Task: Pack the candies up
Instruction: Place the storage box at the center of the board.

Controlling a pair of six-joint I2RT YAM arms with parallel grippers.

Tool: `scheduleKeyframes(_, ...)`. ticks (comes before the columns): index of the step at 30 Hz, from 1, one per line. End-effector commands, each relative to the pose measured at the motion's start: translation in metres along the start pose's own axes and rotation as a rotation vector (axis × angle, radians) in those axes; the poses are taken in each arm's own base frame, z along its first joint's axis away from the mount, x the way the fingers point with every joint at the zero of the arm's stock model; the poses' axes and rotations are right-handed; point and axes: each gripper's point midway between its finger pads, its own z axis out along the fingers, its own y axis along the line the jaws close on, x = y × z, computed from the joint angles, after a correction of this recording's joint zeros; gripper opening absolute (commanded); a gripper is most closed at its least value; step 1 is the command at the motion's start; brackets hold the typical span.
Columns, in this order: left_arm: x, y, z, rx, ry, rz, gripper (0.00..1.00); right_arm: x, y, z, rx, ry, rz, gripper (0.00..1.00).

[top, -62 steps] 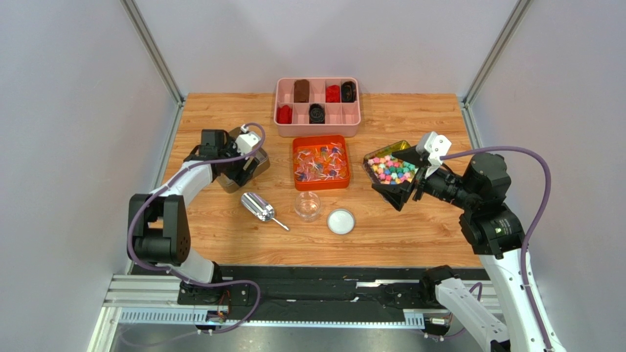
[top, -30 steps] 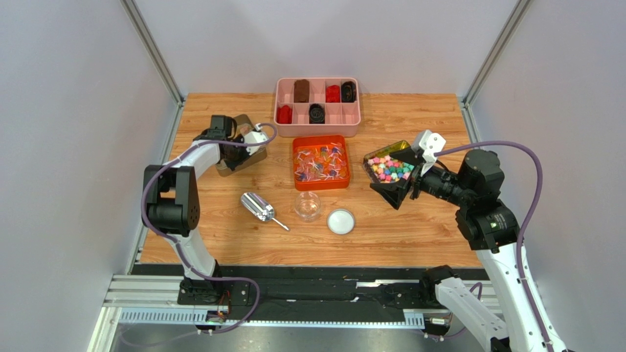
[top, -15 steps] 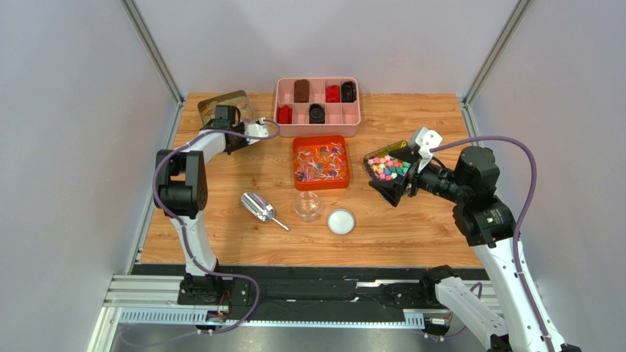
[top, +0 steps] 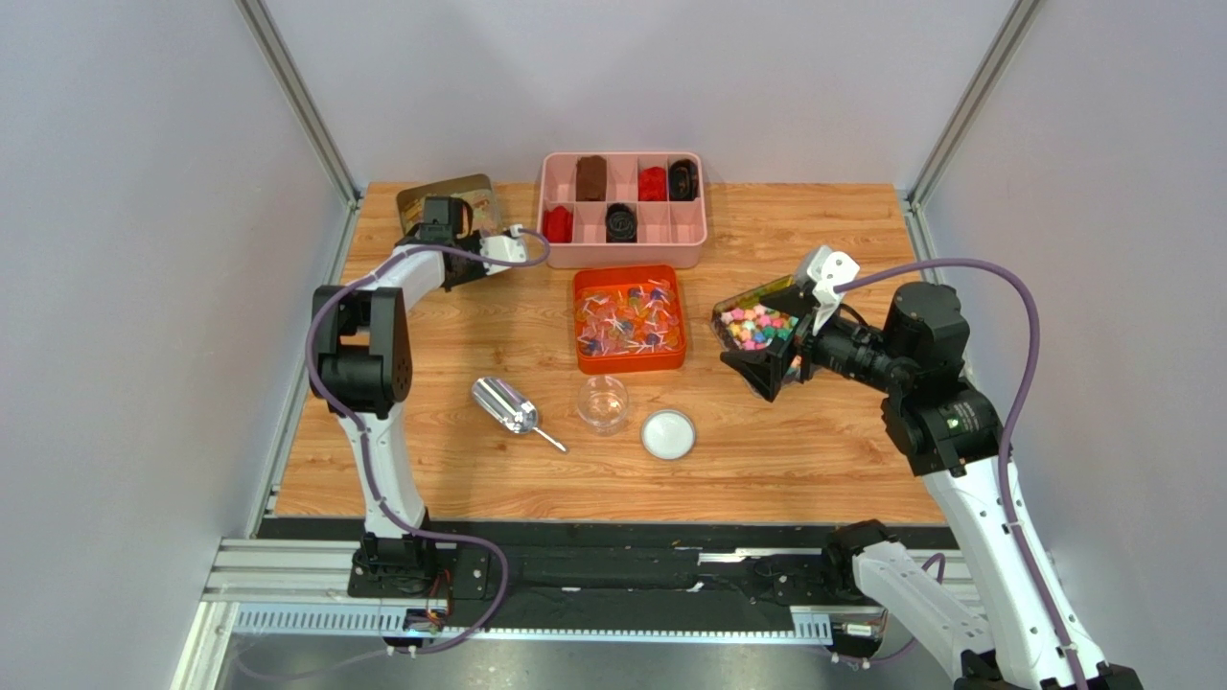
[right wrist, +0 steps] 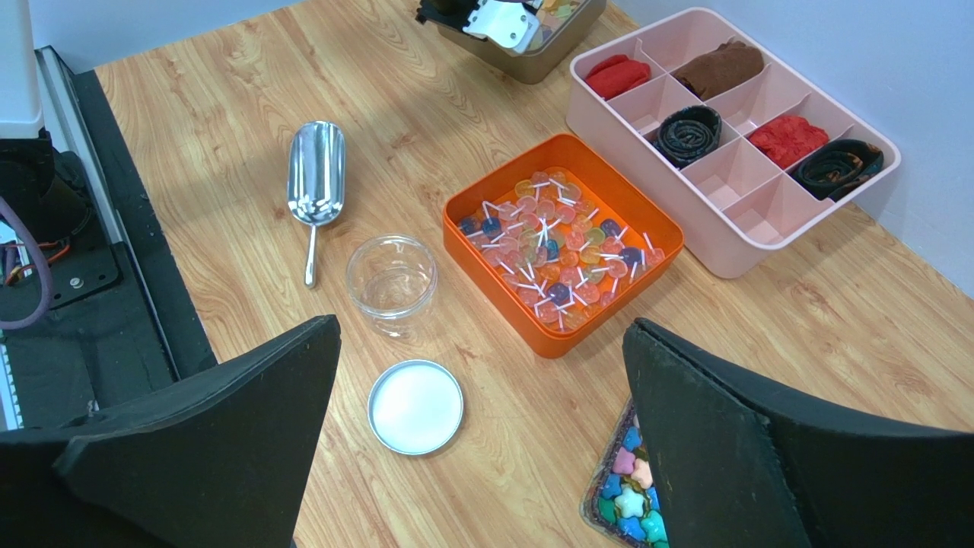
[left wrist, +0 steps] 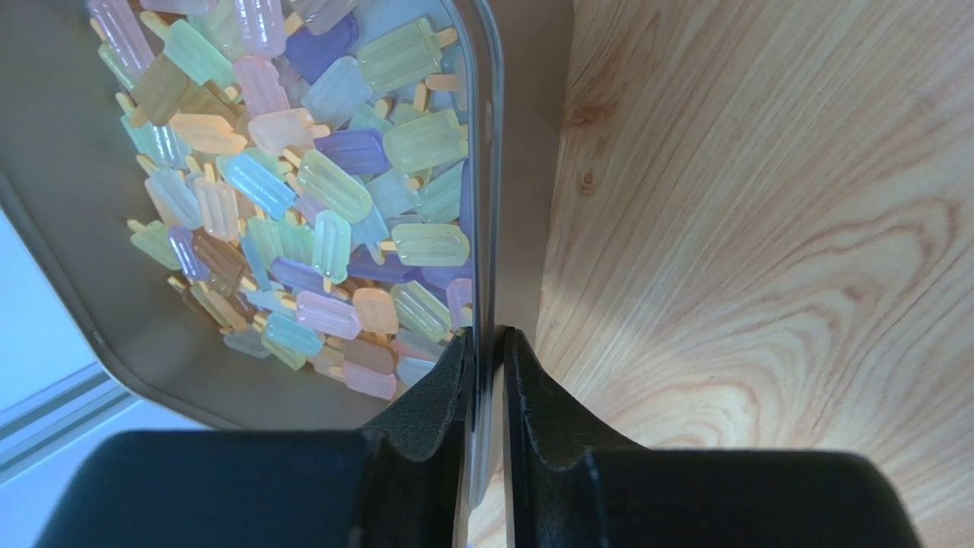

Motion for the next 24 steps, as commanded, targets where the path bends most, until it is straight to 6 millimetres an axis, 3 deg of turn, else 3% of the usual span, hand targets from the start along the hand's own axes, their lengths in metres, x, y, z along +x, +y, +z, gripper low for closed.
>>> scheduleKeyframes(1,0.0,0.028,-0.002,-0.07,0.014,0.05,0.17,-0.01,-0.005,0.002,0.016,-0.034,-0.051,1.0)
scheduleKeyframes(8,0.003,0.04,0.003,-0.113,0.036,0.059,0.23,-0.008,-0.006,0.004,0.013,-0.028,-0.049,1.0)
scheduleKeyframes(19,-0.001,0.065,0.0,-0.186,0.039,0.057,0.23,-0.004,-0.007,0.009,0.01,-0.012,-0.05,1.0)
scheduleKeyframes(21,-0.001,0.068,0.001,-0.201,0.042,0.056,0.45,-0.004,-0.007,0.01,0.01,-0.011,-0.05,1.0)
scheduleKeyframes(23,0.0,0.067,0.003,-0.199,0.047,0.062,0.46,-0.003,-0.007,0.01,0.011,-0.009,-0.049,1.0)
scheduleKeyframes(24,0.0,0.069,0.002,-0.207,0.047,0.062,0.52,-0.003,-0.007,0.011,0.011,-0.008,-0.048,1.0)
